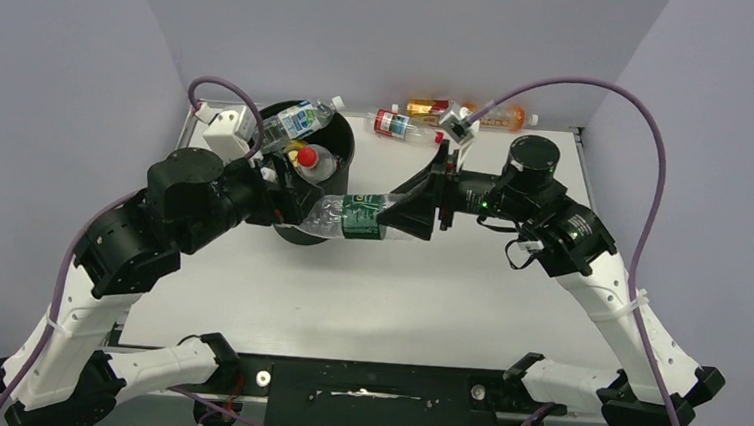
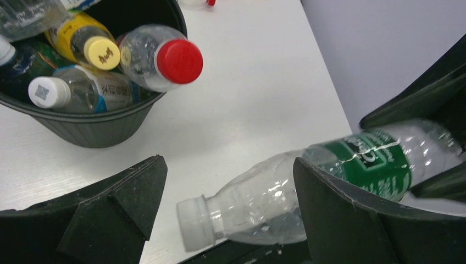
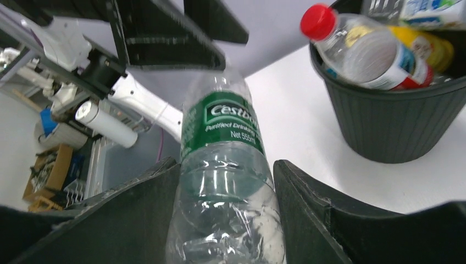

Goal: Put the plastic bottles in the bin
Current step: Place the plastic bottle in the trash bin.

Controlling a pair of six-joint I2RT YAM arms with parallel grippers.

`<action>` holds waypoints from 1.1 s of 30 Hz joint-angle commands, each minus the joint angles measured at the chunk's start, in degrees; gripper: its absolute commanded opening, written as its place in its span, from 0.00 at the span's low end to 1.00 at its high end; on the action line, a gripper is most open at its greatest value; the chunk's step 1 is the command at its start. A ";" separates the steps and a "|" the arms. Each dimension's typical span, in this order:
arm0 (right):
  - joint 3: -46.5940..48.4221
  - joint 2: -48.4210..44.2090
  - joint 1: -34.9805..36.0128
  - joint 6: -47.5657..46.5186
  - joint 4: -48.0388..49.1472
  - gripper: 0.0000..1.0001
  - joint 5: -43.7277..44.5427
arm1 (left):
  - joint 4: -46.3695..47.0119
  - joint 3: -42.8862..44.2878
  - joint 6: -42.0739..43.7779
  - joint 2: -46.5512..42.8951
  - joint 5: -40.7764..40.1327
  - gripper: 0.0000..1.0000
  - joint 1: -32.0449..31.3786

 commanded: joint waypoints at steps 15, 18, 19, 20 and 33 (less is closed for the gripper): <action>2.22 0.51 -8.40 9.14 20.36 0.49 4.86 | 1.20 -8.08 -1.30 -4.30 10.86 0.83 -0.57; 6.55 1.68 -12.32 7.70 16.18 0.48 4.61 | -2.51 -3.49 0.14 -4.34 6.88 0.84 -0.58; 7.90 2.06 -13.89 7.16 14.66 0.48 4.51 | -4.06 -1.49 0.58 -4.18 5.28 0.85 -0.58; 9.24 2.49 -15.39 6.57 13.22 0.48 4.47 | -5.63 0.89 1.17 -3.90 3.68 0.87 -0.56; 20.52 13.79 -23.85 1.47 11.81 0.47 4.56 | -10.87 5.61 1.87 -2.46 -0.45 0.91 -0.58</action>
